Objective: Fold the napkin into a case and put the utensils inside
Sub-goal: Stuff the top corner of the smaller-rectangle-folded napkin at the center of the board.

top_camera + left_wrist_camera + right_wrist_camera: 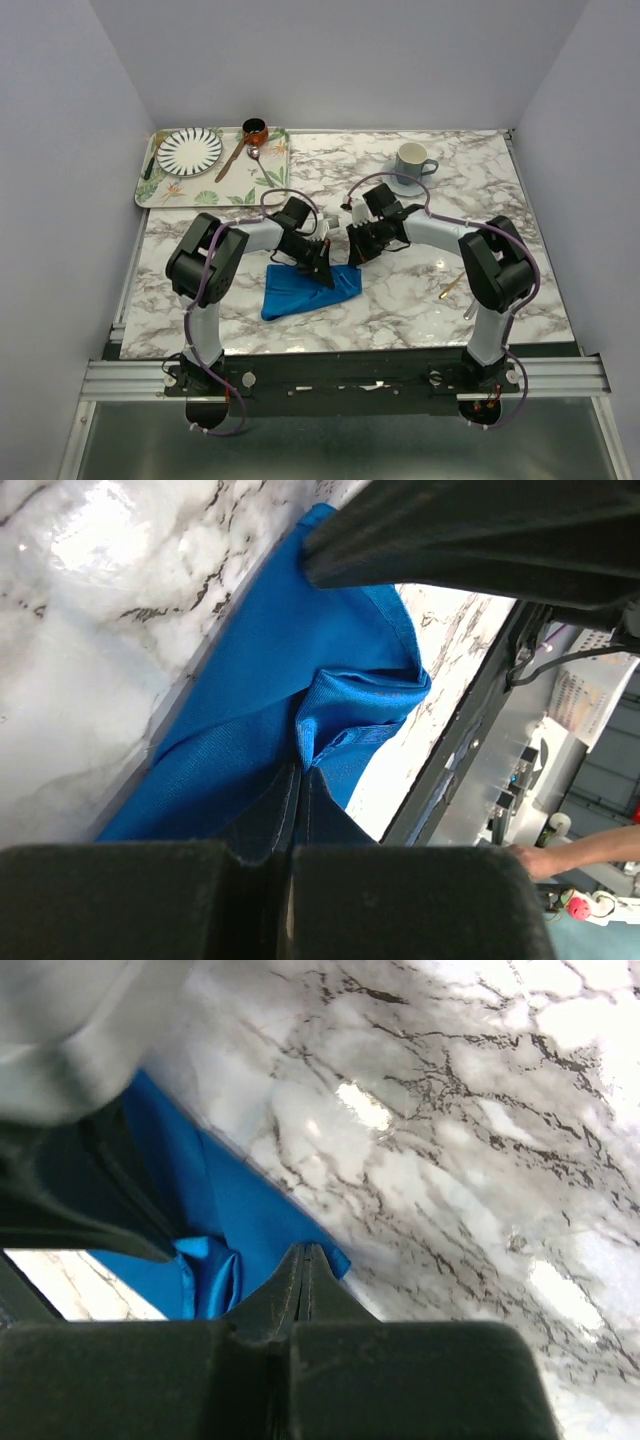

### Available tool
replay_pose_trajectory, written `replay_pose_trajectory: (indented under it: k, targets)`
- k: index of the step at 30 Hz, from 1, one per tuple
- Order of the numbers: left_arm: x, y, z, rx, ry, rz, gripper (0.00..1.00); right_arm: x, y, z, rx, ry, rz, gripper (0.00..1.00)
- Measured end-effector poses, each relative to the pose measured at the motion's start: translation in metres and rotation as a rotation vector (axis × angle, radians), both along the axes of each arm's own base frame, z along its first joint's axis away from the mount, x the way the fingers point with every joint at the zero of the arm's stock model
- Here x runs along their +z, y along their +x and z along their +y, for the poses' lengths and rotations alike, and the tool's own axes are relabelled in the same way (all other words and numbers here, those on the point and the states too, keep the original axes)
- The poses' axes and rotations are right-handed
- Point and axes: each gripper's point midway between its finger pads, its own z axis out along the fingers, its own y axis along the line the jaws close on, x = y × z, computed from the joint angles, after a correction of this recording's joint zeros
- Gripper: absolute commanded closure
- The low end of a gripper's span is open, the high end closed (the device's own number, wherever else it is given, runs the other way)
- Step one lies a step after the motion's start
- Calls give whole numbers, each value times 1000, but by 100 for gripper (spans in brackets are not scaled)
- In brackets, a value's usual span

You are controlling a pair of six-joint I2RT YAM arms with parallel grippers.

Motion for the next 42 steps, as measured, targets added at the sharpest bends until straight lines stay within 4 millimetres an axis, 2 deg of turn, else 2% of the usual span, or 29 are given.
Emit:
replay_pose_trajectory:
  k: [7, 10, 15, 21, 23, 27, 30, 42]
  targets:
    - [0, 1, 0, 24, -9, 39, 100, 25, -5, -2, 26, 26, -78, 97]
    - [-1, 1, 0, 33, -18, 64, 100, 30, -10, 1, 54, 23, -113, 97]
    - [-1, 1, 0, 42, -28, 87, 100, 22, -24, 8, 113, -14, -137, 97]
    - [-1, 2, 1, 52, -34, 101, 100, 14, -29, 12, 152, -66, -173, 97]
    - [-1, 2, 1, 53, -37, 107, 100, 9, -30, 11, 157, -85, -173, 95]
    - [-2, 2, 1, 54, -40, 113, 100, 2, -33, 11, 172, -100, -164, 84]
    - [-2, 3, 1, 56, -44, 119, 100, 1, -34, 11, 178, -101, -164, 81]
    - [-2, 3, 2, 61, -53, 137, 100, 1, -35, 12, 179, -109, -164, 83]
